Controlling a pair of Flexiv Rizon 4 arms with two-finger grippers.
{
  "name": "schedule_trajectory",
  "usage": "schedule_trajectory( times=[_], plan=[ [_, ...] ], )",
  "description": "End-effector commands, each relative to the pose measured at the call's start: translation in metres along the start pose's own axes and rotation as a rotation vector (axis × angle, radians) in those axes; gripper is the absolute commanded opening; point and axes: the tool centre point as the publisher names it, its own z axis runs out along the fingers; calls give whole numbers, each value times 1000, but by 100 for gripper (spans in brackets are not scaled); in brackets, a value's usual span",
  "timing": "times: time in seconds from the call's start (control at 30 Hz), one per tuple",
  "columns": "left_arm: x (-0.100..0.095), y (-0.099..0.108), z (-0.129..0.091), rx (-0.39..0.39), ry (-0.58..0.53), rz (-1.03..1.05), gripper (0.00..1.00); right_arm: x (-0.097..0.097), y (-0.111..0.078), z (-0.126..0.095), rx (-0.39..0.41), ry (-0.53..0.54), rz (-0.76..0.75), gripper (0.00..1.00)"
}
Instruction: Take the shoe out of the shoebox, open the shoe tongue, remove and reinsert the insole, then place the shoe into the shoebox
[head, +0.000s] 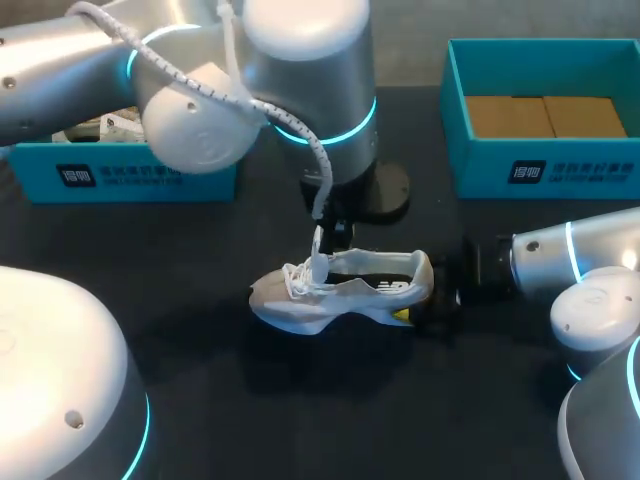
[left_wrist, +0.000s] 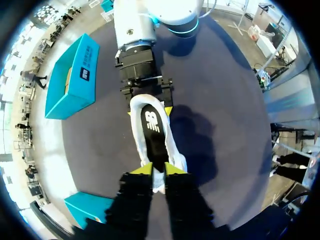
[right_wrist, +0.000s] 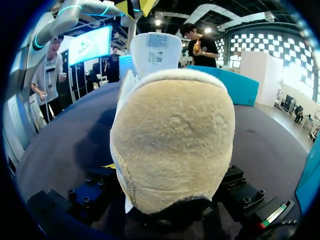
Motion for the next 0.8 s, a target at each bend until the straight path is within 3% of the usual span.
schedule_trajectory(
  times=[0.03,0.47,0.63,0.8],
  plan=[
    [-6,-10,11,-16,9,-11,0,1,-1,1,5,0,0,0],
    [-6,-10,11,-16,9,-11,0,1,-1,1,5,0,0,0],
    [-7,-30,36,44,87,57,0,1,-1,1,5,0,0,0],
    [-8,-42,63,46,124,73,0,1,-1,1,5,0,0,0]
  ],
)
